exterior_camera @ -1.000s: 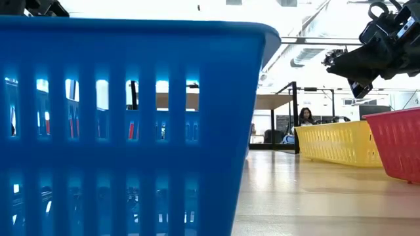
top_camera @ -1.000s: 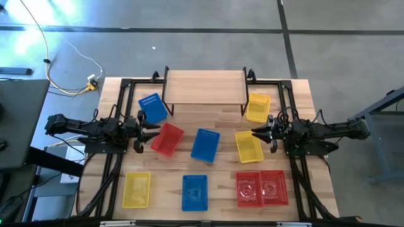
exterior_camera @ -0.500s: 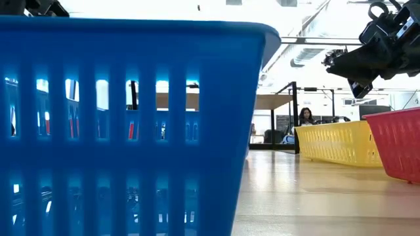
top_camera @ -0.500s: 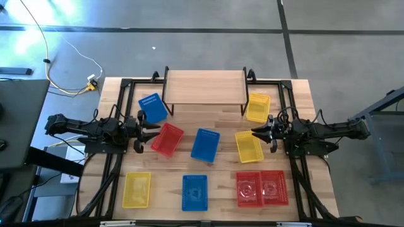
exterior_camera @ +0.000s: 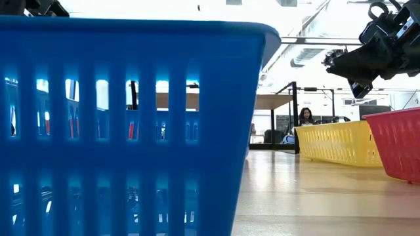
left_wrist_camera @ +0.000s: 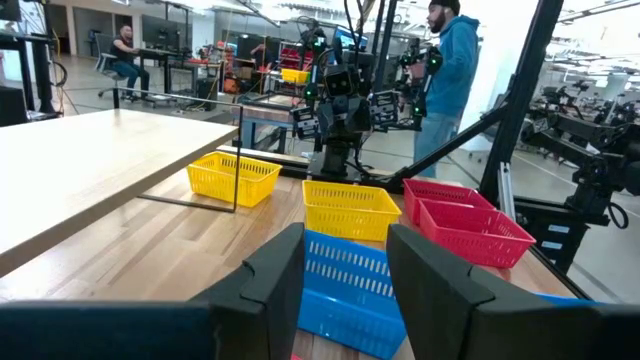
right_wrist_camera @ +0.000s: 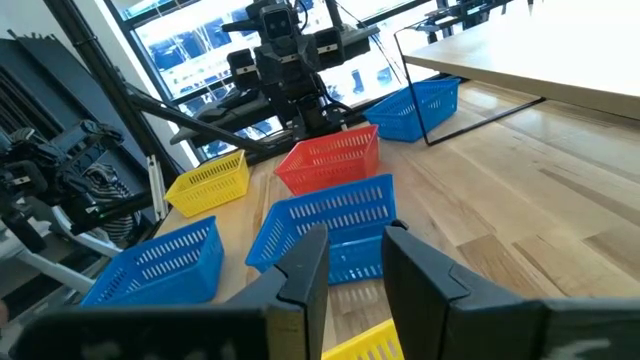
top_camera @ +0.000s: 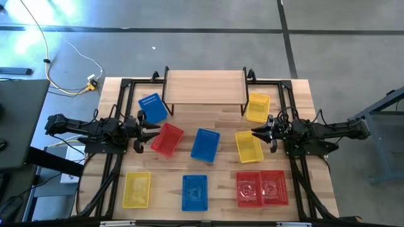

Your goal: Stack baskets on shelf by color

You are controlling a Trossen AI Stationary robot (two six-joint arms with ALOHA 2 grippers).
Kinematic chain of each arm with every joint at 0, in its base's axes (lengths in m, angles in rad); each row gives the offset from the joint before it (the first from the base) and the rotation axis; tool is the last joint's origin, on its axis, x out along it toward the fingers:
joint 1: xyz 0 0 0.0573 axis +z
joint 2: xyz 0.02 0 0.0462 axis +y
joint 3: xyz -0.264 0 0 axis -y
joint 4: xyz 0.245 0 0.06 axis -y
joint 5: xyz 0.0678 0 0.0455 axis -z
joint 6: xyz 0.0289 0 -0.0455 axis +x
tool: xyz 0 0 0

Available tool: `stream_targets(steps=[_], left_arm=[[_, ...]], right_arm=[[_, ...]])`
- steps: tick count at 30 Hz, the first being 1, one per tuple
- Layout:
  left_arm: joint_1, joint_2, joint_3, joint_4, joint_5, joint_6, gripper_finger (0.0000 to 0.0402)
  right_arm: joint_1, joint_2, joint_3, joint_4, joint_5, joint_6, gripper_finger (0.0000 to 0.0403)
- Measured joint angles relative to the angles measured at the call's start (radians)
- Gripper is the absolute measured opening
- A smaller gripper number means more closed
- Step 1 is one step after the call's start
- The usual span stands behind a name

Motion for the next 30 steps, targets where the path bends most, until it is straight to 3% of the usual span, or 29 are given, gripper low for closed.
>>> stream_targets(steps=[18,30], left_arm=[[0.0,0.0,0.0,0.0,0.0,0.0,0.0133],[0.0,0.0,0.0,0.0,0.0,0.0,0.0133]], right_arm=[[0.0,0.0,0.0,-0.003,0.004,0.002,0.0083],[0.0,0.0,0.0,0.037,0.013,0.207,0.0083]])
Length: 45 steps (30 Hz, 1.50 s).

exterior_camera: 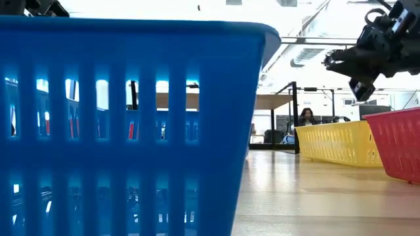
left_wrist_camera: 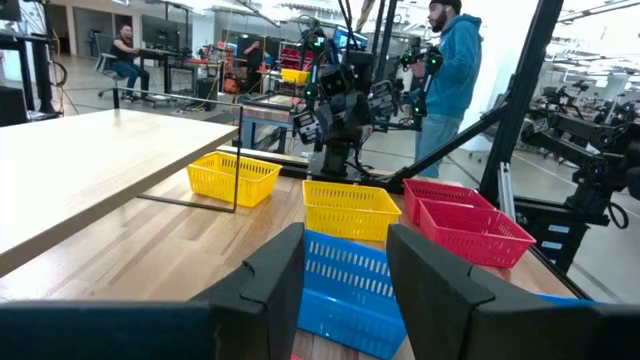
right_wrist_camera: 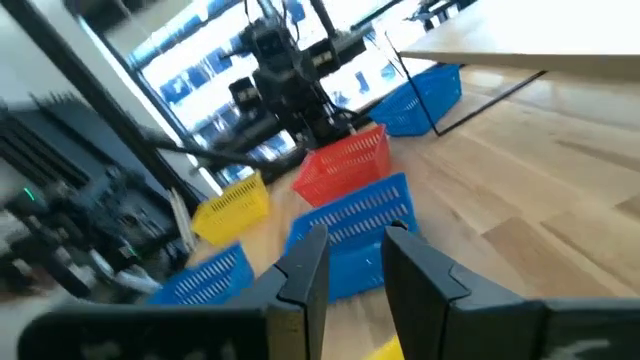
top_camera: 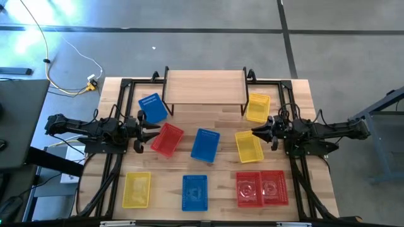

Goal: Stack baskets on shelf by color
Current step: Put the middle yellow basket on the shelf

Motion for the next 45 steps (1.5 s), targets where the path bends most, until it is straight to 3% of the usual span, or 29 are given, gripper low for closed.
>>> stream_targets(steps=[5,12,18,26,34,45], left_arm=[[0.0,0.0,0.0,0.0,0.0,0.0,0.0133],[0.0,0.0,0.0,0.0,0.0,0.0,0.0133],[0.0,0.0,0.0,0.0,0.0,0.0,0.0133],[0.0,0.0,0.0,0.0,0.0,0.0,0.0133],[0.0,0.0,0.0,0.0,0.0,-0.087,0.0133],[0.0,0.0,0.0,0.0,0.0,-0.108,0.0133]], right_arm=[[0.0,0.0,0.0,0.096,0.076,0.155,0.0083],[0.0,0.013,0.092,0.101,0.137,0.168,0.0083],[0.0,0.083,0.268,-0.119,0.17,0.168,0.0083],[0.0,0.285,0.519,-0.428,0.162,0.171,0.0083],[0.0,0.505,0.698,-0.63,0.048,0.169,0.0083],[0.006,0.727,0.776,-0.763,-0.216,0.187,0.0083]])
